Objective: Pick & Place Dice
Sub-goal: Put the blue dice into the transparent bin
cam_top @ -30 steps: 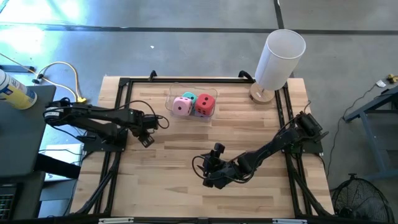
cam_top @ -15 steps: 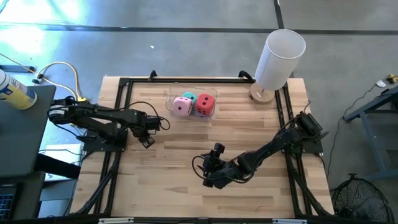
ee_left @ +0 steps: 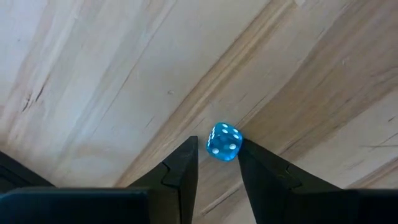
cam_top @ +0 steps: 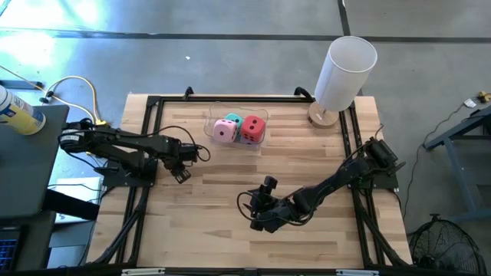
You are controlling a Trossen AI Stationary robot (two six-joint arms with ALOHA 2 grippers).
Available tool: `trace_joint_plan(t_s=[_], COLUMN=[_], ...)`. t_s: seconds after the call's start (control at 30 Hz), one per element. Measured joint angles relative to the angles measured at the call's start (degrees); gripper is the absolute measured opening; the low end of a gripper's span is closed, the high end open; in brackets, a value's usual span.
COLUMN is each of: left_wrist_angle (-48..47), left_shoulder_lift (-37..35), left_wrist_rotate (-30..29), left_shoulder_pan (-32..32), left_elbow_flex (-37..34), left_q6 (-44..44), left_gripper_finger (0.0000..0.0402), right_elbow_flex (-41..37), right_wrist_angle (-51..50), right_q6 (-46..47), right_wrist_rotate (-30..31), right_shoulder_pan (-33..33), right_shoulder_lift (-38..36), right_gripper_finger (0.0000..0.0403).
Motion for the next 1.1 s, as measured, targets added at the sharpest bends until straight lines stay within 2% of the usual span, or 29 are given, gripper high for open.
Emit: trace_joint_plan(t_s=[0.23,0.57,0.77,1.1], left_wrist_angle=[1.4,2.9,1.8,0.2], left_shoulder_lift=[0.0,0.0,0.0,0.0], left_wrist_rotate=[-1.3,-2.8,-2.0,0.0], left_shoulder_pan=[-1.2,-3.9,-4.1,-4.1], left_elbow_flex=[0.0,0.0,0.1,0.1], left_q6=[3.3,3.7,-1.3,-4.5], left_gripper_finger=[0.0112,0.0112,0.0112,0.0112], right_elbow_flex=[0.0,0.0,0.0,0.0], right_wrist_angle=[0.0,0.0,0.0,0.0], right_q6=[0.0,0.0,0.0,0.0], right_wrist_rotate=[0.0,0.0,-1.3,-1.5], right_shoulder_pan=[0.0,0.0,0.0,0.0], right_shoulder_lift=[0.0,0.0,0.0,0.0], right_gripper_finger=[0.0215,0.0215,0.0215,0.0215])
